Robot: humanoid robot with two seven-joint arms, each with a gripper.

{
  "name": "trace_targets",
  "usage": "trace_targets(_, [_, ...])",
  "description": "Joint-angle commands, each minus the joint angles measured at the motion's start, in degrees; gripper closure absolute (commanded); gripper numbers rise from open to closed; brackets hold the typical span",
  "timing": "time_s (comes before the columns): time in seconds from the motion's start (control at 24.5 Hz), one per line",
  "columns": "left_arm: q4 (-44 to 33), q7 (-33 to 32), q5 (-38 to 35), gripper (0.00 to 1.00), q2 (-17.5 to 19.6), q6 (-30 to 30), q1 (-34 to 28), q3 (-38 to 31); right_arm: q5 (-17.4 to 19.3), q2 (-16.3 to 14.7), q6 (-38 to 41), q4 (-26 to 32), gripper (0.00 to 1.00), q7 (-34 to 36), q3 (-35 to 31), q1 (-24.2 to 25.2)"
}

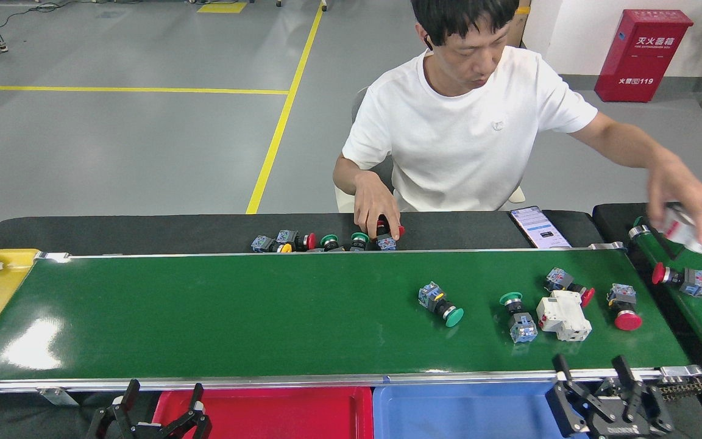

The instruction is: Pick switch part from conveyor to tray

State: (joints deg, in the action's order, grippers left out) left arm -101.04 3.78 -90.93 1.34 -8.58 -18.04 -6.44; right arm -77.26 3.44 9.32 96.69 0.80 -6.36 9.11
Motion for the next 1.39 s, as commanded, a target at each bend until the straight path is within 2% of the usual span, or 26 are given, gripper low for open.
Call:
trace_targets(0.0, [-0.65,0.17,0.14,0.00,-0.02,0.23,0.55,-0.50,-1.40,0.16,-4.84,-2.73,0.05,-2.73,4.16,-3.30])
trace_targets(0.12, [-0.74,0.61,0.31,0.00,-0.11,0.14,0.64,-0.59,-1.75,-0.10,-8.80,-7.39,0.06,-4.93,9.00,-7.97])
trace_targets(0.37, [-0.74,0.43,0.14,0.00,-0.19,0.31,0.81,-0.42,-2.19,-0.19,-12.84,-17.50,0.08,-5.37,12.34,-16.05])
trace_targets(0.53, [-0.74,0.43,-0.21,0.00,-0.11,0.31,0.64,-0.33,-2.10,-0.01,-13.54,-19.08,0.08,-5.37,13.21,-17.46])
trace_targets(0.57, [-0.74,0.35,-0.21,0.00,-0.11,0.31,0.64,-0.06,-2.10,-0.01,-13.54,-19.61,0.11,-5.37,13.65,-17.72])
trace_targets(0.65, [-0.74,0.35,-0.13,0.00,-0.11,0.14,1.08,0.29,-1.93,-0.10,-13.10,-20.49,0.26,-5.37,14.80,-18.69])
trace_targets(0.69, [-0.74,0.26,-0.21,0.00,-0.02,-0.39,2.13,0.55,-1.75,-0.19,-12.93,-21.19,0.39,-5.55,15.68,-18.95])
trace_targets(0.73, [-0.65,0.17,-0.21,0.00,0.16,-0.74,3.19,1.17,-1.75,-0.19,-12.84,-21.89,0.60,-5.81,16.47,-19.22])
trace_targets(0.78, [-0.65,0.08,-0.21,0.00,0.42,-1.70,4.06,2.48,-1.58,-0.80,-12.75,-22.24,0.74,-5.99,17.34,-19.83])
trace_targets(0.82, [-0.56,0.08,-0.21,0.00,0.42,-2.76,4.68,3.54,-1.31,-1.24,-12.58,-22.33,0.77,-5.99,17.87,-20.18])
trace_targets(0.86, [-0.56,-0.36,-0.39,0.00,0.42,-5.04,6.00,5.20,-1.05,-1.86,-11.70,-22.33,0.86,-6.16,18.57,-20.71])
trace_targets(0.94, [-0.21,-2.55,-0.74,0.00,0.24,-7.16,8.54,7.32,-0.70,-1.86,-9.59,-22.07,0.91,-6.17,18.66,-20.71])
trace_targets(1.02, [1.81,-4.05,-1.01,0.00,-0.02,-7.42,11.62,9.87,-0.17,-1.77,-6.77,-21.10,0.91,-6.08,18.58,-20.71])
trace_targets(1.14, [9.19,-4.14,-2.06,0.00,-0.11,-7.16,19.27,14.44,2.56,-1.86,-1.59,-15.74,0.91,-5.99,18.66,-19.22])
trace_targets(1.22, [15.52,-4.14,-4.52,0.00,-0.46,-6.98,24.19,15.76,4.14,-2.21,4.48,-9.59,0.91,-6.17,18.66,-14.73])
trace_targets(1.35, [23.69,-4.14,-5.66,0.00,-1.69,-6.89,30.08,16.02,4.31,-2.56,14.75,-0.72,0.90,-6.96,18.66,-6.13])
